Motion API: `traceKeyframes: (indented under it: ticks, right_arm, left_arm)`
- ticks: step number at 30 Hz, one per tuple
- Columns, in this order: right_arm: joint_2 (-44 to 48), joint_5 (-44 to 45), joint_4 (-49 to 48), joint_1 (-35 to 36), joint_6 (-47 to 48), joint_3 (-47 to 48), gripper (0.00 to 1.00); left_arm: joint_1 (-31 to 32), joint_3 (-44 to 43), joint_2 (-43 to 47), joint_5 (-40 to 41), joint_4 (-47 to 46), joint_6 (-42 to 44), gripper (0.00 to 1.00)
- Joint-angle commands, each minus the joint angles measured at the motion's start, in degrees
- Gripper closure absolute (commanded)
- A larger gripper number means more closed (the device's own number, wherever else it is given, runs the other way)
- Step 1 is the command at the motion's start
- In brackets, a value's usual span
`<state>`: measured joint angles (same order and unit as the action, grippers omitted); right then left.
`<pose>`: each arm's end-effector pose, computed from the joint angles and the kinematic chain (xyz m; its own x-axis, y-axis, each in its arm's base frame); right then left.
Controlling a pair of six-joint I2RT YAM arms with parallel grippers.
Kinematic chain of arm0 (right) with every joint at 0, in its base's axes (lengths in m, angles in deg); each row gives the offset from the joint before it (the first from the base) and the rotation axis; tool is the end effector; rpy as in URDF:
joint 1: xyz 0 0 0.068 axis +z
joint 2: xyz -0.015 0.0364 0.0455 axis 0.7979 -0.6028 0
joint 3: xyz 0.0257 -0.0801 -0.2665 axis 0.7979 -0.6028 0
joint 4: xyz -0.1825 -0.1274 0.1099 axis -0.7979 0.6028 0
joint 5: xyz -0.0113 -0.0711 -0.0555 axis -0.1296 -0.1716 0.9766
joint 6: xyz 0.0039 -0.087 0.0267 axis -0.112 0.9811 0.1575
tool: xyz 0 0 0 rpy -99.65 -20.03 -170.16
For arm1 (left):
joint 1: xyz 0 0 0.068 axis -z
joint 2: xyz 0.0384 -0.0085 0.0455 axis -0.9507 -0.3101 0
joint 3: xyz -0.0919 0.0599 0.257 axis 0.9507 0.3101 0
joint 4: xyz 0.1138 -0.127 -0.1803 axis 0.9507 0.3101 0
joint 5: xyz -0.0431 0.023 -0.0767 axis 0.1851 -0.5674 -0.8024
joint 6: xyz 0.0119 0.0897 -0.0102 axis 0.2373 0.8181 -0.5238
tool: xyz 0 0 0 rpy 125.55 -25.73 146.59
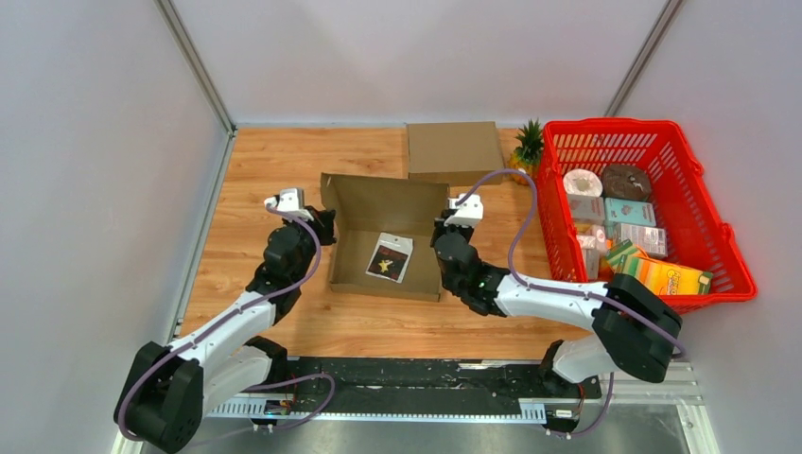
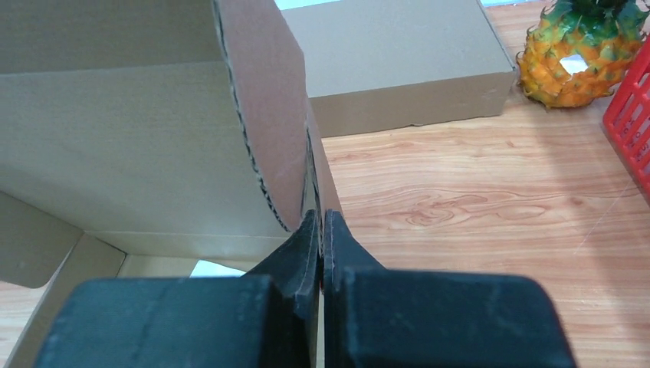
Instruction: Fold the paper box
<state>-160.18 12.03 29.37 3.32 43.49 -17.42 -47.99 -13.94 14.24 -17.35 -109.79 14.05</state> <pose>0.2267 0.2193 0.2494 -0.1445 0.0981 -0.9846 0.0067 0.9951 0.0982 0.2350 -0.0868 0.2419 -0.1727 -0.3885 -0.9051 0.1609 0.8955 -0.4150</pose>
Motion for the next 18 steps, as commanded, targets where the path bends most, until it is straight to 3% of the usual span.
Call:
traceKeyframes:
  ticks: [1,10,18]
  right_arm:
    - [2.8,3.0,-14.1,1.6,1.1,-3.8,1.0]
    - [2.2,7.8,-11.7,6.7,-2.5,-4.3,1.0]
    - [2.9,9.9,-13.2,9.5,-5.0,-11.5,1.0]
  left_arm:
    - [1.0,3.8,4.0,-0.3,-2.0,-1.2,1.0]
    - [1.8,10.3,8.0,0.6,-1.1,-8.4,1.0]
    - [2.2,15.3,9.3,1.2,-1.0,-13.3,1.0]
